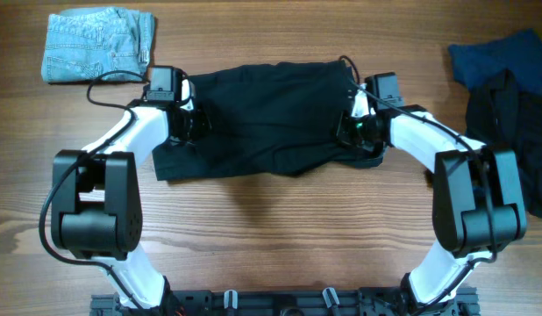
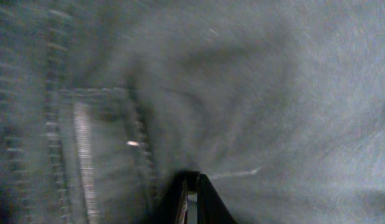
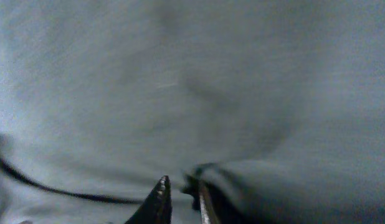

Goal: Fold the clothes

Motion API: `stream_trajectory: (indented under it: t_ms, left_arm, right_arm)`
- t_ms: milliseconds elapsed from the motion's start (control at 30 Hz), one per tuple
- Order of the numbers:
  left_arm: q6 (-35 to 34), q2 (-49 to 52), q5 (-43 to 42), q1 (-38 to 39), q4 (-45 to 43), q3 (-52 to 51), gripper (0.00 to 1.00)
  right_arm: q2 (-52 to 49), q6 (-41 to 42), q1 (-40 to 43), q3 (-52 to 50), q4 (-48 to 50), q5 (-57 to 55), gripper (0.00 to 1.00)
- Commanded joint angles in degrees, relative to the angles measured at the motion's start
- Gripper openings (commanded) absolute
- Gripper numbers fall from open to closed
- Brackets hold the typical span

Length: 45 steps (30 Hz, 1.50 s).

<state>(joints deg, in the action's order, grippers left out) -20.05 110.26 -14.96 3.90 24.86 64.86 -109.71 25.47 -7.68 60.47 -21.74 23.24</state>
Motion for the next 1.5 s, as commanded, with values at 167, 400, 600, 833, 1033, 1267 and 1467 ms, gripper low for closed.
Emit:
stream_trajectory:
  t_ms: [167,400,600,833,1033,1267,1467]
  left_arm:
    - [0.3,1.7,11.0,-6.3,1.6,-1.5,0.1]
    - [0.3,-7.2,11.0,-6.3,3.0,-1.5,0.09]
    - [0.3,-19.6,11.0,-6.3,4.1,-1.5,0.11]
    - [0.3,-24.4,7.8,-4.4,3.9,-1.5,0.17]
    - [0.3,-21.1,0.8,1.5,1.0,-1.5,0.16]
    - [-3.3,-14.6,0.9,9.2,-1.9,-1.5,0.07]
    - [-6.0,-8.3,-1.0,9.4,-5.8,-1.5,0.04]
  right_arm:
    - [-1.9,1.7,4.5,-2.0,-7.1,-17.8,0.14]
    - [0.0,5.2,4.5,-2.0,-11.6,-21.2,0.06]
    - [11.2,6.8,4.5,-2.0,-13.0,-21.9,0.06]
    - [29.7,6.2,1.3,-2.0,-11.5,-20.6,0.19]
    - [31.2,1.1,-3.1,-2.0,-3.4,-11.2,0.47]
    - [16.7,-0.7,-3.9,-1.3,10.9,8.3,0.36]
    - [2.1,-1.4,-4.7,6.2,15.3,19.9,0.33]
